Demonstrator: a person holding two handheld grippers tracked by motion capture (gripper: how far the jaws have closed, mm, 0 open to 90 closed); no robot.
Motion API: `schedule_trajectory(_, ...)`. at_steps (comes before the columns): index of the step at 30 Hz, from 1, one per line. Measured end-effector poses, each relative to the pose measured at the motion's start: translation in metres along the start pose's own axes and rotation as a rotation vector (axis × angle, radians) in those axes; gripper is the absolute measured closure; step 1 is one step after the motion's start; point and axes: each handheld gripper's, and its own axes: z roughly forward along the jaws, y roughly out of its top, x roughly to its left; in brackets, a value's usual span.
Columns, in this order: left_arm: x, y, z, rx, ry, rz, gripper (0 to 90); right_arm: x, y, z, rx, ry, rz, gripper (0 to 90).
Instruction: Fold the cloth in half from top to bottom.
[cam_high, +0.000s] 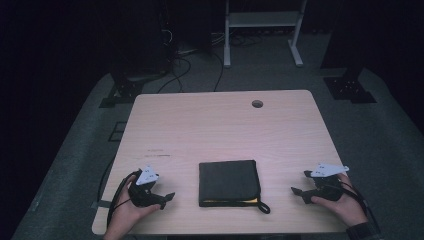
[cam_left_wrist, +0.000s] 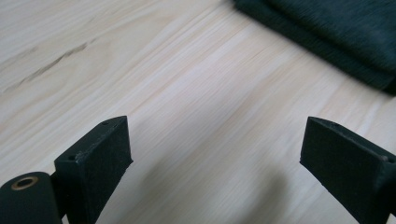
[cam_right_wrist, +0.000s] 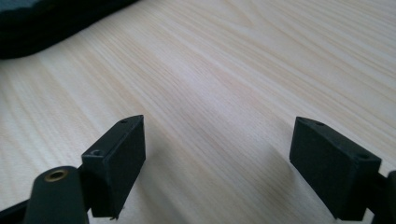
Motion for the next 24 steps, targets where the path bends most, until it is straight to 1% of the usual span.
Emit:
schedule_trajectory(3, 0.006, -0.008, 0.001, 0.026, 0.022, -0.020, 7.1, 0.000, -0.001, 0.001, 0.004, -0.003, 0.012, 15.7)
schedule_trajectory(4, 0.008, -0.011, 0.001, 0.027, 0.017, -0.032, 6.9, -0.001, -0.001, 0.001, 0.002, -0.002, 0.016, 15.1)
schedule_trajectory(5, 0.010, -0.013, 0.001, 0.022, 0.015, -0.040, 4.7, -0.001, -0.002, 0.001, 0.002, -0.004, 0.024, 14.8)
schedule_trajectory(8, 0.013, -0.015, 0.000, 0.025, 0.019, -0.044, 3.0, -0.002, -0.003, 0.002, -0.003, -0.005, 0.038, 13.7)
schedule_trajectory(9, 0.014, -0.016, 0.001, 0.016, 0.020, -0.046, 1.0, -0.002, -0.004, 0.002, -0.011, -0.008, 0.042, 13.5)
schedule_trajectory(11, 0.014, -0.019, 0.002, -0.010, 0.019, -0.045, 0.0, -0.001, -0.004, 0.002, -0.011, -0.013, 0.048, 13.3)
schedule_trajectory(24, 0.015, -0.018, 0.002, -0.009, 0.014, -0.038, 0.0, -0.001, -0.004, 0.002, -0.010, -0.017, 0.052, 12.8)
